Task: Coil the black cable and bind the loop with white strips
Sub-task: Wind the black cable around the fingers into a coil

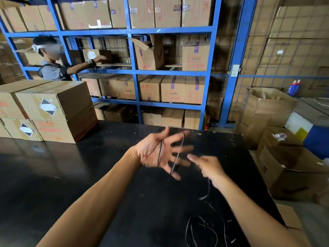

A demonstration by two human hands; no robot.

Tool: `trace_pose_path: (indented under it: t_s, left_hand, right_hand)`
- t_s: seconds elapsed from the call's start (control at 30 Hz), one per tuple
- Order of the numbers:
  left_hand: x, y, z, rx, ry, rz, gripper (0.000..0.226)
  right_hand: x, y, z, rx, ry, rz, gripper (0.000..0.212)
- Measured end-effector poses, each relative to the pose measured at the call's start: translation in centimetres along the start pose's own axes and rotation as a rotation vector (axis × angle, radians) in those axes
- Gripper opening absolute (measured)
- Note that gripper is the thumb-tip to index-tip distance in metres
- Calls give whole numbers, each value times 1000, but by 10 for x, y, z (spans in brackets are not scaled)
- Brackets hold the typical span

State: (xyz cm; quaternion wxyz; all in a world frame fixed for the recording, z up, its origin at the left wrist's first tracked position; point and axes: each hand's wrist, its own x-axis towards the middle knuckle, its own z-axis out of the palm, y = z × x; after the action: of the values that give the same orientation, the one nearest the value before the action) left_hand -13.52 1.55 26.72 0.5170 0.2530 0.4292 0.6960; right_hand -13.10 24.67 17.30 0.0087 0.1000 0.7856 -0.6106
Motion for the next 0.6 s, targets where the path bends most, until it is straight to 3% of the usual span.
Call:
trace_pose_path:
  t_s: [0.1,0.17,0.27,0.37,0.5,0.6]
  left_hand:
    - [6,-24,-6,165,88,-263,66]
    - [11,-32,-10,178,203,-281,64]
    - [12,-31,-18,70,439,-129,60]
    - [9,-21,-29,-74,565,106,61]
    - [15,1,-26,-331,541,475,59]
    - [21,11,-17,-373,414,587,59]
  right_hand:
    - [19,-41,-25,29,-59,2,46]
    - [21,-63,-31,-52,-91,-47,46]
    - [9,-68,-27,-84,-133,-127,31]
    - [-9,-46,-21,42,-234,-127,33]
    - [-30,1,2,241,-414,-72,31]
    - [-41,31,21,205,-457,-26,35]
